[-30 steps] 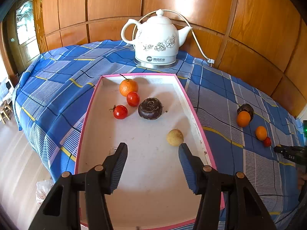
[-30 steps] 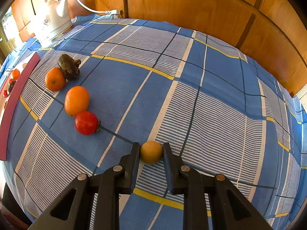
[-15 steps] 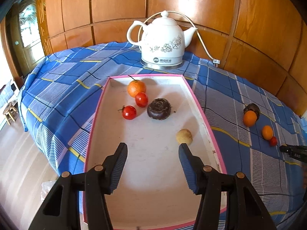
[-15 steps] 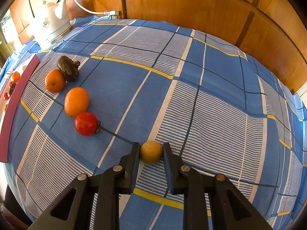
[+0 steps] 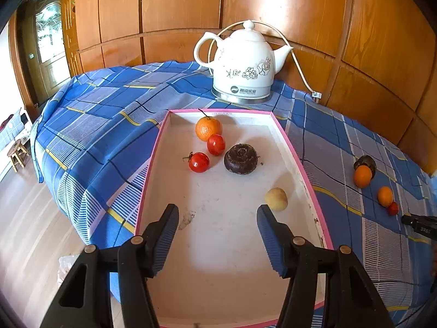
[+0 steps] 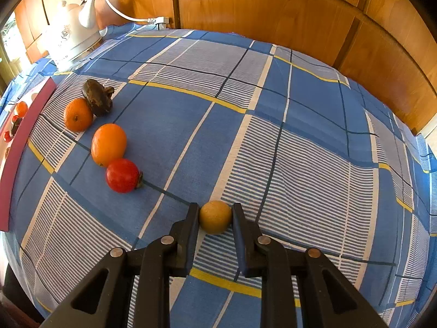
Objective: Organize fruits
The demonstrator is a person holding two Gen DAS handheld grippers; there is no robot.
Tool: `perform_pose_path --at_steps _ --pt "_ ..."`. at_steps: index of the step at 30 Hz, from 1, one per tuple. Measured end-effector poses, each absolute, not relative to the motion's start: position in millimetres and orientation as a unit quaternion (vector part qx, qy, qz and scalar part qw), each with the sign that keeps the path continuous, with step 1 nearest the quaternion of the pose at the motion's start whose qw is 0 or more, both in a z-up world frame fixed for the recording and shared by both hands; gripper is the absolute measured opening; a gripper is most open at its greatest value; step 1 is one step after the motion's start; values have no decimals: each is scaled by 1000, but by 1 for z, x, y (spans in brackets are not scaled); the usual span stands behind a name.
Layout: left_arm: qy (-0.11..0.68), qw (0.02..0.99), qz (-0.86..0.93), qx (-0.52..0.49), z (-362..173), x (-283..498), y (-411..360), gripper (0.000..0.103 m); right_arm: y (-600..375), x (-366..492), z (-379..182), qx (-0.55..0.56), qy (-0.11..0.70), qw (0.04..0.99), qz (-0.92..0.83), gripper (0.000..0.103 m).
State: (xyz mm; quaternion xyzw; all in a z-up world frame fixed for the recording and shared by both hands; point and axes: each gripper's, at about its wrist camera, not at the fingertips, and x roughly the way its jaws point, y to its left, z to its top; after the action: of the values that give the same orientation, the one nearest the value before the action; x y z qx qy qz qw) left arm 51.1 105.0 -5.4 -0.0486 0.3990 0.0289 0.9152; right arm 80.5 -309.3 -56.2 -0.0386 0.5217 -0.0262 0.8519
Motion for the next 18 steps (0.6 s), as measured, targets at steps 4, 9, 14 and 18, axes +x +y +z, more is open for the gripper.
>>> perform_pose_path --at_steps 4,9,14,18 --pt "396 917 27 -47 -4 51 105 60 -307 80 -55 -41 523 850 -33 24" --pt "390 919 26 -46 -1 50 105 60 -306 80 -54 -39 525 849 -44 24" --pt "387 921 23 -47 1 50 105 60 -306 78 -50 -29 524 849 -59 24" --pt "385 921 21 -45 1 50 105 60 -302 71 -32 -12 497 865 -62 24"
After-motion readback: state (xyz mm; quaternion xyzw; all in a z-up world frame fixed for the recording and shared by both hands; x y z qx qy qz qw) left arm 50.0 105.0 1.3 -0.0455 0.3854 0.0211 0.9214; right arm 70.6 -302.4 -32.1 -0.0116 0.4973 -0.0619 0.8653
